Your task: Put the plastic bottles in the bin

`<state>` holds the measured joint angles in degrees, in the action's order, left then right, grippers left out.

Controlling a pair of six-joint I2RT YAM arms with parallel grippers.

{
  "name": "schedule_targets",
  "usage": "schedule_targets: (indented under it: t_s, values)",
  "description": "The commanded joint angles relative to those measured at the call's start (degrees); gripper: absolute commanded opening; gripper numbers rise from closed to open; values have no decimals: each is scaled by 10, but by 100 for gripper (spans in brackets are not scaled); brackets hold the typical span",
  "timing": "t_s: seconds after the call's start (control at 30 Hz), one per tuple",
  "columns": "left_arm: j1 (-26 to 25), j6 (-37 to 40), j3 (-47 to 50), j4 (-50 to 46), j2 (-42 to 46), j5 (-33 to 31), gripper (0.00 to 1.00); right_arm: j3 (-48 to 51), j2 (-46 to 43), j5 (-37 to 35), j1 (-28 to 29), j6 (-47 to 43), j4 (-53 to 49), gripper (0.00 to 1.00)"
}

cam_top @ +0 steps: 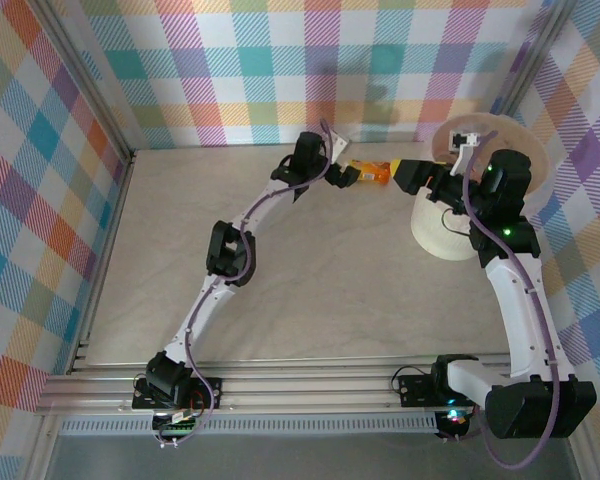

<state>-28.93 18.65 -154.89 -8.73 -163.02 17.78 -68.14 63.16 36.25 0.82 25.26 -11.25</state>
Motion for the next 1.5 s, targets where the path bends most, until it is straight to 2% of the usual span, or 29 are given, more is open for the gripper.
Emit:
schedule_targets:
  t_s: [0.0,0.1,0.27,0.4,0.5,0.6,0.8,0.93,1.03,1.23,1.47]
  values:
    - [1,86,-29,-12,-28,34,99,5,-14,-2,-1,-28,-5,100]
    - [3,102,-41,-4,-49,11,98,4,-14,-7,-2,-36,-12,100]
    - [5,102,-74,16,-86,17,94,3,-6,-15,-1,-43,-21,100]
    - [-4,129,-81,-17,-88,37,85,3,-1,-14,-1,-38,-19,100]
    - [-7,145,-71,-59,-74,47,74,1,2,-15,-1,-31,-12,100]
    - [-12,174,-54,-63,-68,27,61,-1,1,-14,-1,-28,-12,100]
    - [-22,178,-53,-62,-69,13,46,0,-8,-17,-2,-34,-17,100]
    - [-28,173,-28,-101,-45,17,35,2,-16,-19,-2,-36,-22,100]
    - [-33,155,75,-58,16,17,26,4,-21,-20,-1,-37,-30,100]
    - [-35,79,411,162,206,-4,16,29,-50,-31,-1,-3,-27,100]
    - [-44,10,726,287,425,-20,4,55,-66,4,3,45,-24,100]
